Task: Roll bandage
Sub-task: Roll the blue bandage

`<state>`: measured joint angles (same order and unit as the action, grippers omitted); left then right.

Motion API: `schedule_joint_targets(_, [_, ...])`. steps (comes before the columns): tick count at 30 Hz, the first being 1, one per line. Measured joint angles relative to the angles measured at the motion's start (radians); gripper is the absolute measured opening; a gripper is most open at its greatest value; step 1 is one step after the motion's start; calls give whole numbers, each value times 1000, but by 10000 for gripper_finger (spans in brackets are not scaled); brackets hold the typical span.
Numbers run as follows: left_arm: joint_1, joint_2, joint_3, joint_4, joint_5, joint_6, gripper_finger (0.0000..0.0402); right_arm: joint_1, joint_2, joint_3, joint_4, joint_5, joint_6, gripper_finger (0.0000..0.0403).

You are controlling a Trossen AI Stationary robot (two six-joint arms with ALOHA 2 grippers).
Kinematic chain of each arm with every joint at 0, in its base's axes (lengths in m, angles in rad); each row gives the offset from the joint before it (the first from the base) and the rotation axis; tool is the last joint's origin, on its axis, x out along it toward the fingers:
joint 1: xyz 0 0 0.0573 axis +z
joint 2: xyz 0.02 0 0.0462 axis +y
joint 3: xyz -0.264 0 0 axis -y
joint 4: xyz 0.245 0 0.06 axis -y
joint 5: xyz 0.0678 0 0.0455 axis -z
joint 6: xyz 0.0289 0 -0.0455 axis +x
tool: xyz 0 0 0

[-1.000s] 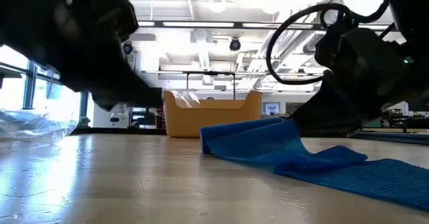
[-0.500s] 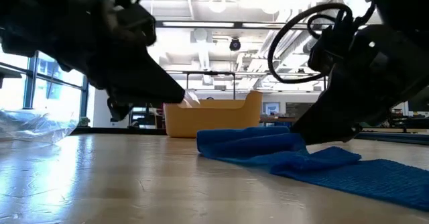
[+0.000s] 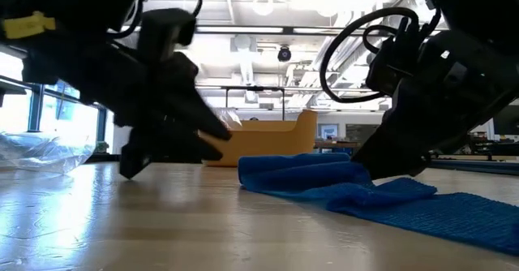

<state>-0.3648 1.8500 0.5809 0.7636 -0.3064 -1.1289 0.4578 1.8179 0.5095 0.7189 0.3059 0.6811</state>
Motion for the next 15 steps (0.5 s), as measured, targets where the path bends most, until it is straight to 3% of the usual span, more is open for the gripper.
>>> schedule_joint_targets(5, [39, 44, 46, 11, 31, -42, 138, 0, 0, 0, 0, 1, 0, 177])
schedule_joint_targets(9, [68, 39, 54, -17, 124, -46, 140, 0, 0, 0, 0, 1, -1, 177])
schedule_joint_targets(15, [85, -30, 53, -185, 175, -135, 138, 1, 0, 0, 0, 1, -8, 177])
